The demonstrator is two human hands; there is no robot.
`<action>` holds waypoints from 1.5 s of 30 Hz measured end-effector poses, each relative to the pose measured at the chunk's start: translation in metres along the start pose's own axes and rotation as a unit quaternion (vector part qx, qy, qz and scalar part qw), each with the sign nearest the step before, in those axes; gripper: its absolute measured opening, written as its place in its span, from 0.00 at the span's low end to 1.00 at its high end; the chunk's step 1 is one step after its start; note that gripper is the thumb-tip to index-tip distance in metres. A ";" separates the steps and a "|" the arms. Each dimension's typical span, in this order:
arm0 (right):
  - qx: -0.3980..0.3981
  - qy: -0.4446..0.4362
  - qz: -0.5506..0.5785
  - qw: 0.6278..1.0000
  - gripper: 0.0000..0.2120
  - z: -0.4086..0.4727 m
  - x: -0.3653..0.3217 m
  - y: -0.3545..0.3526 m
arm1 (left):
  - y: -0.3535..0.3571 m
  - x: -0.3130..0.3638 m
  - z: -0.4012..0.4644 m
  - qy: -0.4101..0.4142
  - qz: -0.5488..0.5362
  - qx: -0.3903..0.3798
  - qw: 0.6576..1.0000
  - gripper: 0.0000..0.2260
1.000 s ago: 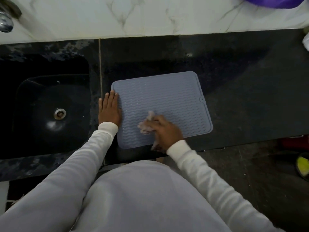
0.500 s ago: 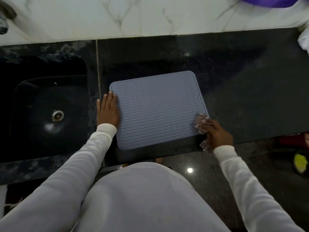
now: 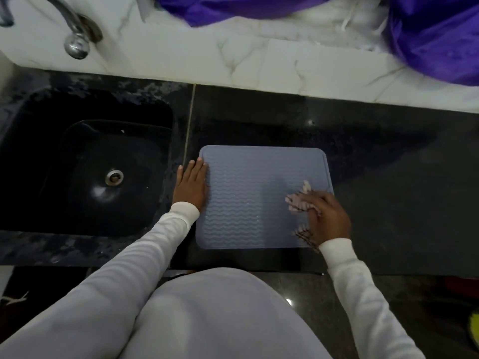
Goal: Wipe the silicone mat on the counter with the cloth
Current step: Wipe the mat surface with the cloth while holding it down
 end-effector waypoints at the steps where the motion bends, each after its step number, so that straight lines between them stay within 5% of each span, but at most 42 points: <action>1: -0.005 0.007 0.041 0.999 0.16 0.015 -0.014 0.012 | 0.000 0.000 0.000 -0.002 -0.003 -0.005 1.000 0.25; 7: -0.100 -0.055 0.040 0.993 0.19 0.097 -0.106 0.110 | -0.006 -0.004 0.005 0.010 -0.019 -0.025 0.999 0.26; 12: -0.284 -0.136 -0.131 0.940 0.44 0.111 -0.135 0.188 | -0.010 -0.007 0.009 0.025 0.027 -0.045 0.998 0.25; 21: -0.260 -0.102 -0.107 0.954 0.40 0.144 -0.074 0.162 | -0.002 -0.013 0.003 0.023 0.022 -0.048 0.998 0.30; 27: -0.215 0.053 -0.064 0.973 0.34 0.145 0.016 0.085 | -0.001 -0.008 0.003 0.018 0.009 -0.025 0.999 0.28; 34: -0.195 0.171 -0.211 0.942 0.34 0.136 0.104 0.029 | -0.004 -0.007 0.003 0.014 0.024 -0.015 0.999 0.30; 45: -0.148 0.240 -0.103 0.954 0.21 0.148 0.082 0.026 | -0.001 -0.003 0.005 0.013 0.026 -0.026 0.999 0.29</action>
Point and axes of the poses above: each hand's wrist, its own z-axis towards the middle knuckle, its own y-axis out of the palm, x = y × z, the point moved 4 cm from there along z, towards the middle knuckle, and after that the axes turned 6 degrees about z, right-handed, at the moved point
